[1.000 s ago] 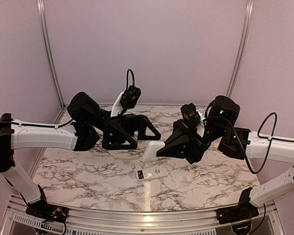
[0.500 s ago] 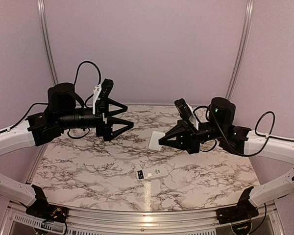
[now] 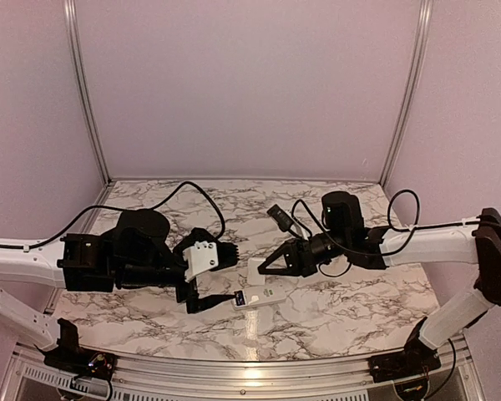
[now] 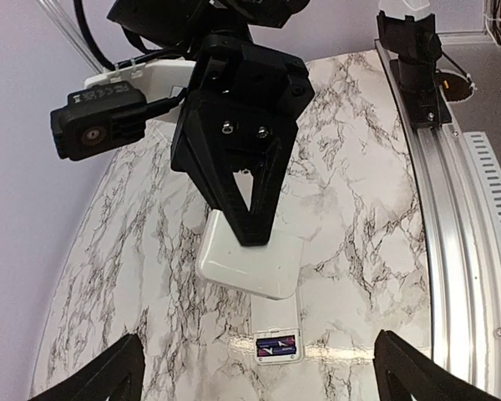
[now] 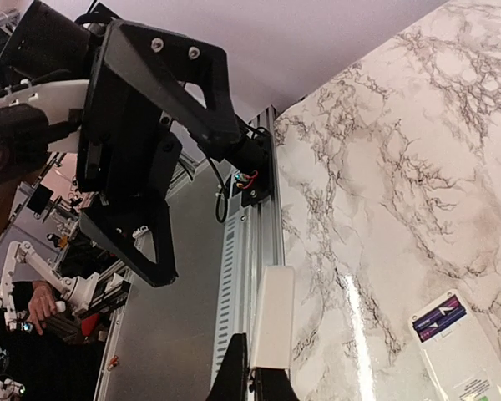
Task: Load the batteries into the remote control
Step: Pass from the right arm to the left
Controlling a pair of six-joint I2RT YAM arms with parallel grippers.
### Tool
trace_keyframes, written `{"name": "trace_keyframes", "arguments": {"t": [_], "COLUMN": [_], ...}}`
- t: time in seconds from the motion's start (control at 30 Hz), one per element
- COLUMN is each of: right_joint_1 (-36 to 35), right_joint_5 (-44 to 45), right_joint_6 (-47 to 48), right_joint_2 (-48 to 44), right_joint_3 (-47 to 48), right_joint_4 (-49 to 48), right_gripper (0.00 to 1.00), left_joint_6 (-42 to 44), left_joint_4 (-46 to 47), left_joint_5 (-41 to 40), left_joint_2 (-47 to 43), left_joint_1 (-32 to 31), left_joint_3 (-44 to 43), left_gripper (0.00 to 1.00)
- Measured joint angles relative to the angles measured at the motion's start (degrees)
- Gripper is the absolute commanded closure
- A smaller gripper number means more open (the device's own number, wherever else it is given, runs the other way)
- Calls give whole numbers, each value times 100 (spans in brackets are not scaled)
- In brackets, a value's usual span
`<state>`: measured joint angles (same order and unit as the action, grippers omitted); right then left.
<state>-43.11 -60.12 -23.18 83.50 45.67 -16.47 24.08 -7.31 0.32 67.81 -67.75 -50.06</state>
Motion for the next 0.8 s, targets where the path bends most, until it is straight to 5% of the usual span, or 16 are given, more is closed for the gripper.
{"name": "trace_keyframes", "arguments": {"t": [0.3,0.8], "right_joint_1": [-7,-173], "right_joint_5": [-199,-310], "right_joint_6": [-688,-962], "right_joint_2": [501,927], "right_joint_3": [-125,-125], "right_joint_4": [-542,-863], "right_gripper": [100,100], "left_joint_6": [861,1126], "left_joint_4": [-35,-55], "left_joint_5": [-881,-975], "left_joint_2": [1027,1611], "left_joint_1": [-433,-437], "left_joint_3": [-269,-660], "left_gripper": [4,20]}}
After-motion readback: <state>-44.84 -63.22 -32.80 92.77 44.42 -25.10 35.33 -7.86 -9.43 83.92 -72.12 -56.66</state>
